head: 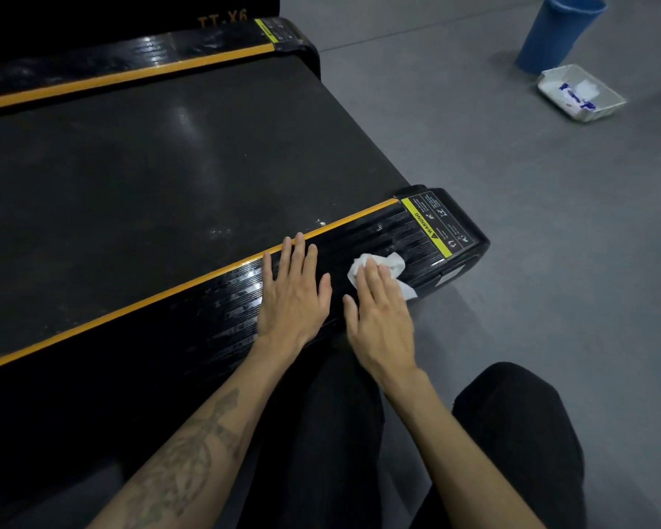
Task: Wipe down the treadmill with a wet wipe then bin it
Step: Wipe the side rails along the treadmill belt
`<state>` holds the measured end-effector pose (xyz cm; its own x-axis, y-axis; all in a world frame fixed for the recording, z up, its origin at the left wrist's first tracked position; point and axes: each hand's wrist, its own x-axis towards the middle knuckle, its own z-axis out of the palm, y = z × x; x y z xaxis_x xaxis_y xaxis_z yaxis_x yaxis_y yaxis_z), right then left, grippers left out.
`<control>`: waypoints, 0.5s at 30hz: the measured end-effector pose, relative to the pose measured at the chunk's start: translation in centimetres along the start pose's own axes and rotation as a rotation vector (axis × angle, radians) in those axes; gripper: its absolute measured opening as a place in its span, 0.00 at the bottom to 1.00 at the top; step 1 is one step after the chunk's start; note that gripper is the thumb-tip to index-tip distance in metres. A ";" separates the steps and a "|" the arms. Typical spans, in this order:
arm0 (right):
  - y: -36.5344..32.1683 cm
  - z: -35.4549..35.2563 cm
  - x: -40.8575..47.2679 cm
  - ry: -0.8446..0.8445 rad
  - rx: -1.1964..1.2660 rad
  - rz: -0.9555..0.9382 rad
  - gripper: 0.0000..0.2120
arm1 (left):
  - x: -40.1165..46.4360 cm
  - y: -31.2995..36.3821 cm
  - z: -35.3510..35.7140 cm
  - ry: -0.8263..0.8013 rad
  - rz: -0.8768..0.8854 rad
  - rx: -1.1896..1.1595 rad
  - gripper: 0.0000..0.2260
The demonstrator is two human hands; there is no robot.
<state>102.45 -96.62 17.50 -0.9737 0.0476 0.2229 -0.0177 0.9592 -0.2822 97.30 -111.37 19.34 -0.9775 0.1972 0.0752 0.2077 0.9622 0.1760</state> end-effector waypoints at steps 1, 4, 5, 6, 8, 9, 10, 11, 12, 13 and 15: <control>0.2 0.0 0.7 -0.006 -0.004 -0.023 0.29 | 0.0 0.0 0.0 -0.001 0.001 -0.005 0.28; 1.5 -0.3 2.4 -0.005 -0.062 -0.036 0.28 | -0.2 0.0 0.1 0.010 0.011 -0.012 0.27; 1.7 -0.5 2.1 0.000 -0.067 -0.007 0.28 | -0.3 0.0 0.1 0.010 0.014 -0.015 0.27; 1.6 -0.6 1.5 0.011 -0.068 0.026 0.28 | -0.4 0.0 0.0 0.008 0.015 -0.015 0.27; 0.6 -0.6 -0.2 0.012 -0.064 0.060 0.29 | -0.4 0.1 0.0 0.008 0.011 -0.019 0.27; 0.1 -0.4 -0.6 0.001 -0.048 0.053 0.29 | -0.3 0.2 -0.1 0.008 0.010 -0.024 0.27; -0.1 -0.3 -0.6 -0.002 -0.022 0.036 0.29 | -0.2 0.2 -0.1 0.009 0.008 -0.028 0.27; -0.1 -0.3 -0.2 0.001 0.002 0.013 0.29 | -0.1 0.1 -0.1 0.011 0.008 -0.030 0.27; 0.2 -0.4 0.4 -0.004 0.016 -0.009 0.29 | -0.1 0.1 -0.1 0.012 0.008 -0.032 0.27; 0.7 -0.5 1.0 -0.012 0.024 -0.025 0.28 | -0.1 0.1 -0.1 0.013 0.010 -0.033 0.27; 1.9 -0.7 1.4 -0.015 0.019 -0.014 0.28 | -0.3 0.1 0.0 0.012 0.012 -0.030 0.27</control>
<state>101.23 -94.56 17.96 -0.9765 0.0297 0.2133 -0.0358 0.9543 -0.2968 97.60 -111.30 19.38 -0.9744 0.2060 0.0896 0.2204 0.9539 0.2039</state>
